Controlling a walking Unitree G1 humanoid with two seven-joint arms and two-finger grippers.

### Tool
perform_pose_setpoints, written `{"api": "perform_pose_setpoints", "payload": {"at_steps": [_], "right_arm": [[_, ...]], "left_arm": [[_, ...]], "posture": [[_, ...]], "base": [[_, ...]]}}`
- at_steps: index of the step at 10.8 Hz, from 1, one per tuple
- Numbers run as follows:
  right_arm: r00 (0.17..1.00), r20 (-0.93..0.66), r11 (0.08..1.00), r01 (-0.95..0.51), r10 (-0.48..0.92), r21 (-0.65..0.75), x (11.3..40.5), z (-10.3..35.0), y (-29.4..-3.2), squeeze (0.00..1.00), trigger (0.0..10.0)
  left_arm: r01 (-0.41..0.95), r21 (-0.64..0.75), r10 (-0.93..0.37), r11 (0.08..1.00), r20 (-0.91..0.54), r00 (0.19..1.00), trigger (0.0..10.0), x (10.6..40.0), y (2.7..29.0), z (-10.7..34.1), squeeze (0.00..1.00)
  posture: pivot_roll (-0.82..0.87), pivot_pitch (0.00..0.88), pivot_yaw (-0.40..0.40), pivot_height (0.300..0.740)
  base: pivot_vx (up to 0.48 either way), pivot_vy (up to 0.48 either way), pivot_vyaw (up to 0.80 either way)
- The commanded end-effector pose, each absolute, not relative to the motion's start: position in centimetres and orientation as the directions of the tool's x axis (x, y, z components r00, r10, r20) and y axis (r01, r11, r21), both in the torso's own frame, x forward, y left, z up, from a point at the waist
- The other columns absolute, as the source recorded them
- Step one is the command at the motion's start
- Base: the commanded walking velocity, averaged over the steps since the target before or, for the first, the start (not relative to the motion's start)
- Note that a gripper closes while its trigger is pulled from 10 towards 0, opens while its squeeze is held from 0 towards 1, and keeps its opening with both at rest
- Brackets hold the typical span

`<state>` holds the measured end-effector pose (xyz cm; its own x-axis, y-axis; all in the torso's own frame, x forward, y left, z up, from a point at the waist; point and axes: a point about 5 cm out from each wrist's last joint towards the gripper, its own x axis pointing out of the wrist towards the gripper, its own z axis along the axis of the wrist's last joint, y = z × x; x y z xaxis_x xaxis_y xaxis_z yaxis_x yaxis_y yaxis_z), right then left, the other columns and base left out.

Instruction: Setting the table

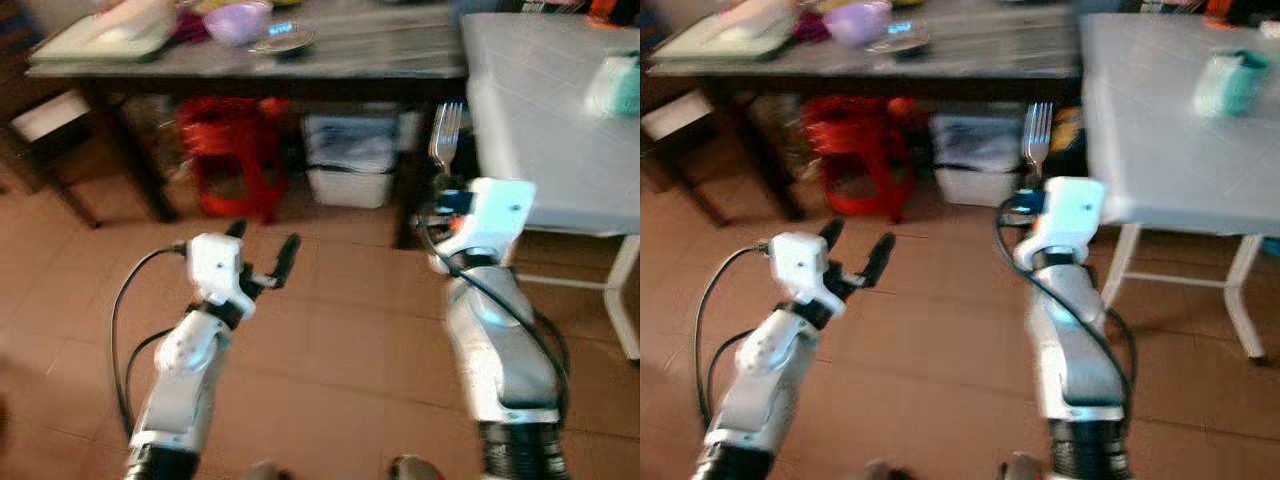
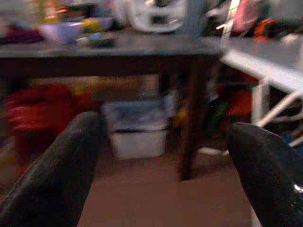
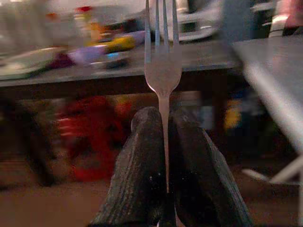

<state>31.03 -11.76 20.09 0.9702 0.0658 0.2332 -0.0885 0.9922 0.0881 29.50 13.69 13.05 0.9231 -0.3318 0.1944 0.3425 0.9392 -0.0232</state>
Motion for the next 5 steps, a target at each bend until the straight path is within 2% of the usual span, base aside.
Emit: {"api": "perform_pose_setpoints", "payload": {"at_steps": [1,2,5], "right_arm": [[0.967,0.247,0.993,-0.084,0.062,0.080,31.08,20.43,-12.05,0.00,10.0],[0.967,0.247,0.993,-0.084,0.061,0.081,31.08,20.43,-12.06,0.00,10.0],[0.967,0.249,0.993,-0.080,0.057,0.083,31.00,20.33,-12.14,0.00,10.0]], "left_arm": [[0.341,-0.022,-0.330,0.940,0.197,0.923,10.0,29.47,13.58,13.14,0.00],[0.338,-0.026,-0.326,0.941,0.199,0.924,10.0,29.48,13.56,13.16,0.00],[0.378,-0.043,-0.358,0.925,0.237,0.903,10.0,29.05,13.44,13.68,0.00]], "posture": [[-0.11,0.164,0.096,0.740],[-0.10,0.164,0.096,0.740],[-0.10,0.164,0.095,0.740]], "base": [[0.000,0.450,0.00],[0.000,0.386,0.00],[0.000,0.000,0.00]]}}
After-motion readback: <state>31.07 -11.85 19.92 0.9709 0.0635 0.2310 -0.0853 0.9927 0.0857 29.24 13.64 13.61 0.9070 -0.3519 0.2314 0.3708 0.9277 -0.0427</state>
